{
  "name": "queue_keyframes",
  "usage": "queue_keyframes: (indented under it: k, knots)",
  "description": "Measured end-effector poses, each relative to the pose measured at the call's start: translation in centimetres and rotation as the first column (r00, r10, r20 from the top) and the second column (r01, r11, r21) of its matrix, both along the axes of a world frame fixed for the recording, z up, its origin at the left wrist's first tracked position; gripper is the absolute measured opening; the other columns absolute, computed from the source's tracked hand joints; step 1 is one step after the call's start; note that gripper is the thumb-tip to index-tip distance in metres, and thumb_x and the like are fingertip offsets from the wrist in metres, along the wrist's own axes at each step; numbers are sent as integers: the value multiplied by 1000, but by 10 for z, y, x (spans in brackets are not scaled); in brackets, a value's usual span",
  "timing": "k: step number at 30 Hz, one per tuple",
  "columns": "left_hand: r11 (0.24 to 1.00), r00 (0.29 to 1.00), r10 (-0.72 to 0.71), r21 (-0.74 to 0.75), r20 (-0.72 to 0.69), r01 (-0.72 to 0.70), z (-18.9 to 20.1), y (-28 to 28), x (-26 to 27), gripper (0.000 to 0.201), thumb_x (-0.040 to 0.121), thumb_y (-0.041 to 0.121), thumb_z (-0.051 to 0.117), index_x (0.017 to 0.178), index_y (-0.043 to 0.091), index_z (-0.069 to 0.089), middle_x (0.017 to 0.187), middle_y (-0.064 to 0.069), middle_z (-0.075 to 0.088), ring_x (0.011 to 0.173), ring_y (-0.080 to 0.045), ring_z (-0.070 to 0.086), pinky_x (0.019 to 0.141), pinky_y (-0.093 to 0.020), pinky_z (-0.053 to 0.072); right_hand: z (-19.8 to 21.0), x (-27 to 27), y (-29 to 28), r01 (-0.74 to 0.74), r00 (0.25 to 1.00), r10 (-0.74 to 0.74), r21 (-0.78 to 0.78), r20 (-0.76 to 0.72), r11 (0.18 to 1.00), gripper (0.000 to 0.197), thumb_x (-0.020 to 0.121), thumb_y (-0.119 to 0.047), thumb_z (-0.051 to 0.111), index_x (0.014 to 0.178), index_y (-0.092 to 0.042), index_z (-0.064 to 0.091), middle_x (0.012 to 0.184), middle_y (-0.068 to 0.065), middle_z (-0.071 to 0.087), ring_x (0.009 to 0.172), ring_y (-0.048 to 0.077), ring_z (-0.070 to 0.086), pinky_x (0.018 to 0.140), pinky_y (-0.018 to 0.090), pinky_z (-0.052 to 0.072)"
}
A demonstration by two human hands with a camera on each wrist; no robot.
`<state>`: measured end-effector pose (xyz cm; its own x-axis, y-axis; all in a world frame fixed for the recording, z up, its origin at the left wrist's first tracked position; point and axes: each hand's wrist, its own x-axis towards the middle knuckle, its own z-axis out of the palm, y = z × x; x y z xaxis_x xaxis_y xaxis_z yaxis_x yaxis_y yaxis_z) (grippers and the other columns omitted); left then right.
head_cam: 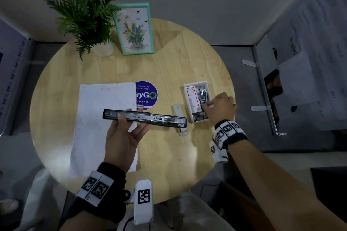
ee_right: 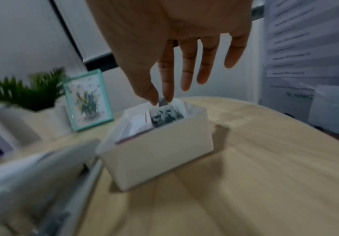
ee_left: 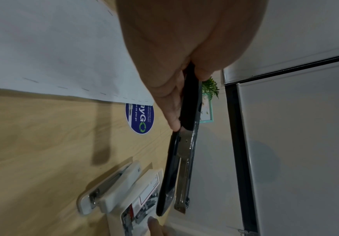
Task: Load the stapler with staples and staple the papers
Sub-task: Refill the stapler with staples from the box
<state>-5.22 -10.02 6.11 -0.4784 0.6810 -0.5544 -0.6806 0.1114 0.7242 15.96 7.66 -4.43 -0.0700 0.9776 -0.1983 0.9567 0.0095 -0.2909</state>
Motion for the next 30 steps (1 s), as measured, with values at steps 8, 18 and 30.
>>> queue_keyframes:
  k: [8,18,30]
  knots:
    - [998,999,-14,54,40,12,14,10,1,32,101,32,34,112,11,55,133,-19,58,114,-39,62,95,-47,50,79,-4,-38,130,687,-164,-103,-707,986,15,77,-10,75,72,-24,71,75,-3,72,73,14,70,72,30,58]
    - [993,1000,22,113,-10,-21,19,19,17,30,102,29,30,114,10,50,134,-22,55,118,-41,58,96,-46,51,110,-57,-86,105,667,-34,49,-745,993,4,74,-21,78,77,-18,77,80,-5,66,84,17,62,75,40,54]
    - [987,995,97,130,-30,-93,21,20,20,28,103,28,31,114,11,50,135,-20,55,114,-38,62,93,-43,54,113,-75,-90,164,773,-62,105,-632,981,6,75,-32,75,73,-26,76,76,-10,63,84,17,58,81,47,50]
